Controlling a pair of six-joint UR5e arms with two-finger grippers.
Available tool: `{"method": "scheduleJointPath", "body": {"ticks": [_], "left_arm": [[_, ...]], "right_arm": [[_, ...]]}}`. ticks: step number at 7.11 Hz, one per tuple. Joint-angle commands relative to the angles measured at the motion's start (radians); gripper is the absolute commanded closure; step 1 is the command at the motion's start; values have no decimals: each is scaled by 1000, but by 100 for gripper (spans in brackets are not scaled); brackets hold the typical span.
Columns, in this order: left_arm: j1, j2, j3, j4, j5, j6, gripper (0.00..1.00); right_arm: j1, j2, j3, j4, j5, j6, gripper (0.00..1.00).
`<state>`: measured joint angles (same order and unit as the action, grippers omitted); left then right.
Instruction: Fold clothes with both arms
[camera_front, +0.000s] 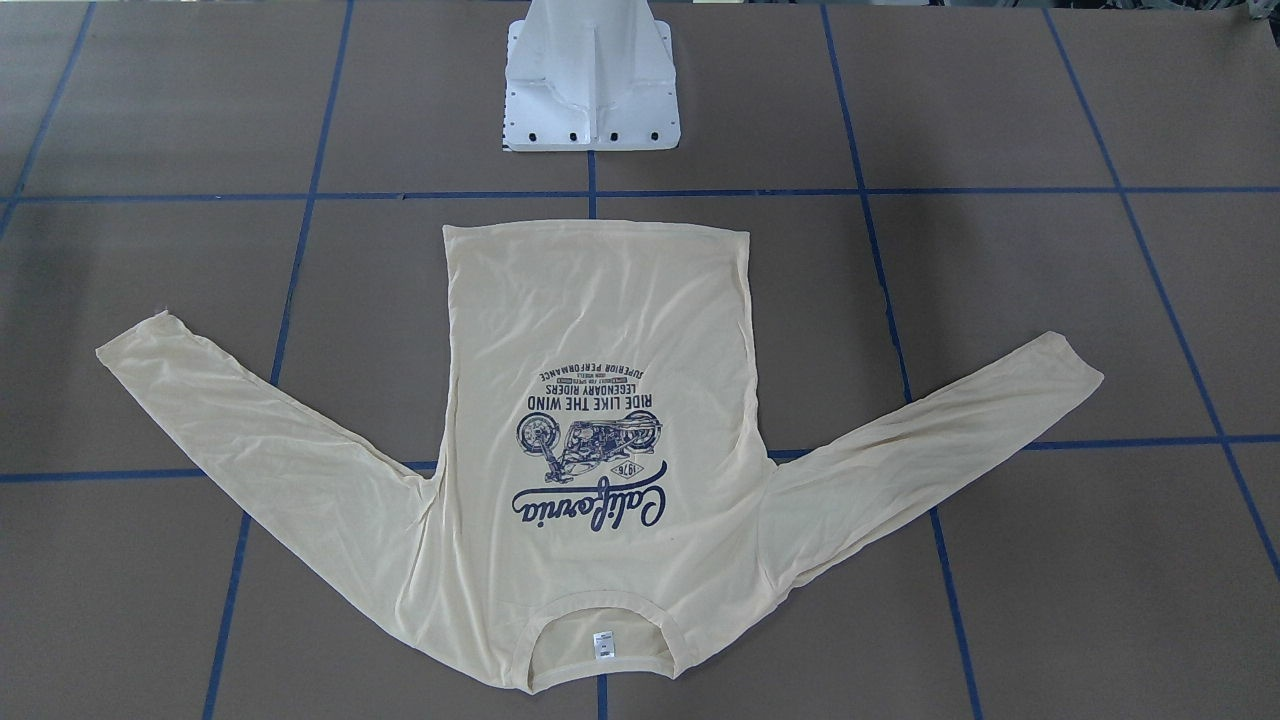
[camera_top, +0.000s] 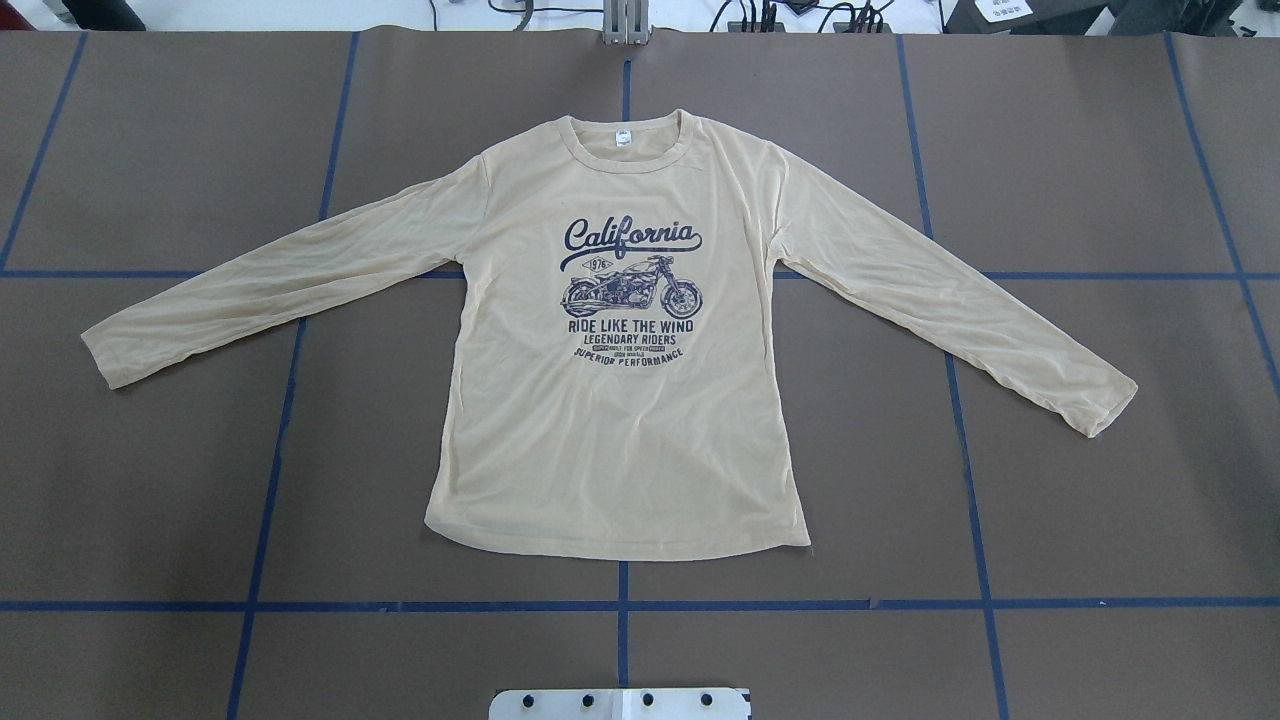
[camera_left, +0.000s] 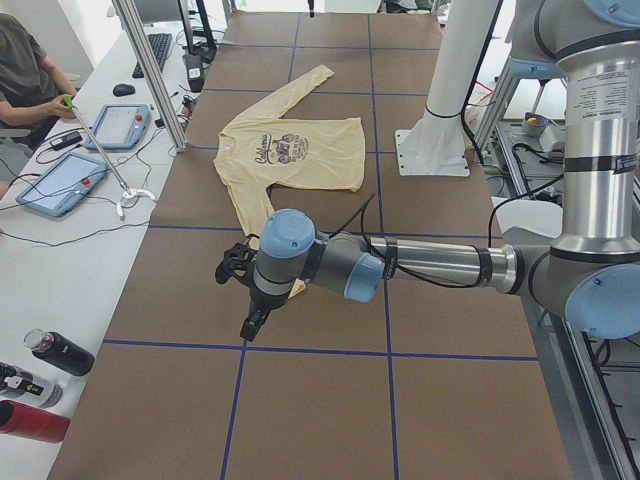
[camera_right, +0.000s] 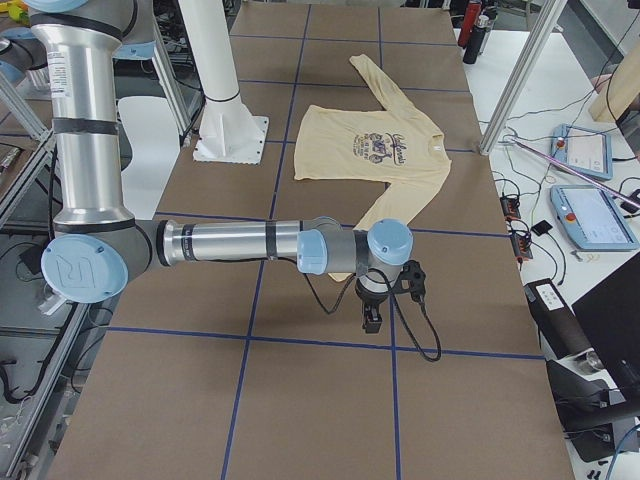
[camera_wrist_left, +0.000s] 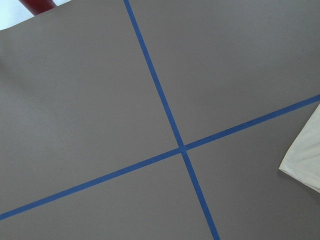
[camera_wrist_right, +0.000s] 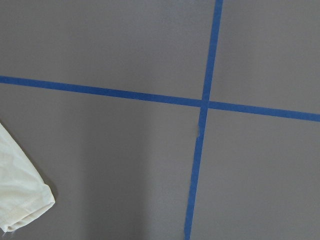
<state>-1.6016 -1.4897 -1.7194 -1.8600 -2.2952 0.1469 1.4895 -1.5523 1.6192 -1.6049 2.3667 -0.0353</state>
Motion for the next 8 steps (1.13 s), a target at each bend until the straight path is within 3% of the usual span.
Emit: {"method": "scheduleJointPath", "body": {"ticks": [1, 5, 8], "left_arm": [[0, 0, 0, 1, -16, 0, 0], [2, 12, 0, 1, -36, 0, 0], [20, 31, 6, -65, -118, -4, 0]], "right_arm": [[0, -12, -2, 6, 0, 0, 0], [-23, -35, 2, 40, 17, 20, 0], [-122, -32, 7, 98, 37, 130, 0]]}}
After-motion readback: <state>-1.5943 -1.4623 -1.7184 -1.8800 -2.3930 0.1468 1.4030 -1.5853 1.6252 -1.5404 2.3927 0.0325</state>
